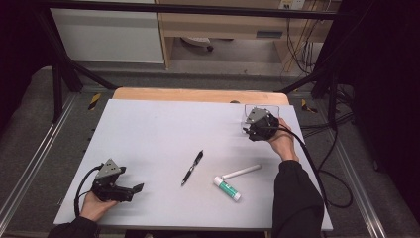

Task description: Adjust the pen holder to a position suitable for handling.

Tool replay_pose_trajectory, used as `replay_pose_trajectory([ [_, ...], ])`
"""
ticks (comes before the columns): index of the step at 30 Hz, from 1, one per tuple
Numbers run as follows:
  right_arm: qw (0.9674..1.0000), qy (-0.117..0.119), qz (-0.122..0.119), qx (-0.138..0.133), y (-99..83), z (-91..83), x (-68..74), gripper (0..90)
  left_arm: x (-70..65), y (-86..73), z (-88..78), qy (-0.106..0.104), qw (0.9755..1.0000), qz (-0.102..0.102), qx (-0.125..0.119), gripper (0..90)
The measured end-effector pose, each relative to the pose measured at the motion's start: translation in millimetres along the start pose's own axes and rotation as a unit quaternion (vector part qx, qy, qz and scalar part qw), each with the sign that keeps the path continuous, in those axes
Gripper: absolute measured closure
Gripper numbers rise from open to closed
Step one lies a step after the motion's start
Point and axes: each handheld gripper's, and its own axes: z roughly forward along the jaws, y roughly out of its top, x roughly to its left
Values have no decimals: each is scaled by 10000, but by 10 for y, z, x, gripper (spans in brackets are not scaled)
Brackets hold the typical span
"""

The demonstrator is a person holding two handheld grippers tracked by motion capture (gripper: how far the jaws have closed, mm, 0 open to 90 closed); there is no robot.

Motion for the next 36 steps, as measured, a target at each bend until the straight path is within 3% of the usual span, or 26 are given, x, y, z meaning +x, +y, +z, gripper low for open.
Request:
replay_pose_trajectory([
  [12, 9988, -65, -414, 258, -17, 225, -73, 517, 2, -2, 7, 6, 10000, 20, 23, 39],
  [23, 9968, -180, -708, 311, -19, 263, -79, 664, 5, -5, 13, 7, 10000, 20, 37, 41],
  [32, 9937, 56, -1045, 404, -10, 188, -70, 740, -1, -4, 14, 8, 10000, 49, 45, 44],
  [36, 9904, 171, -1291, 468, -3, 143, -36, 775, -2, -3, 14, 1, 10000, 48, 41, 44],
])
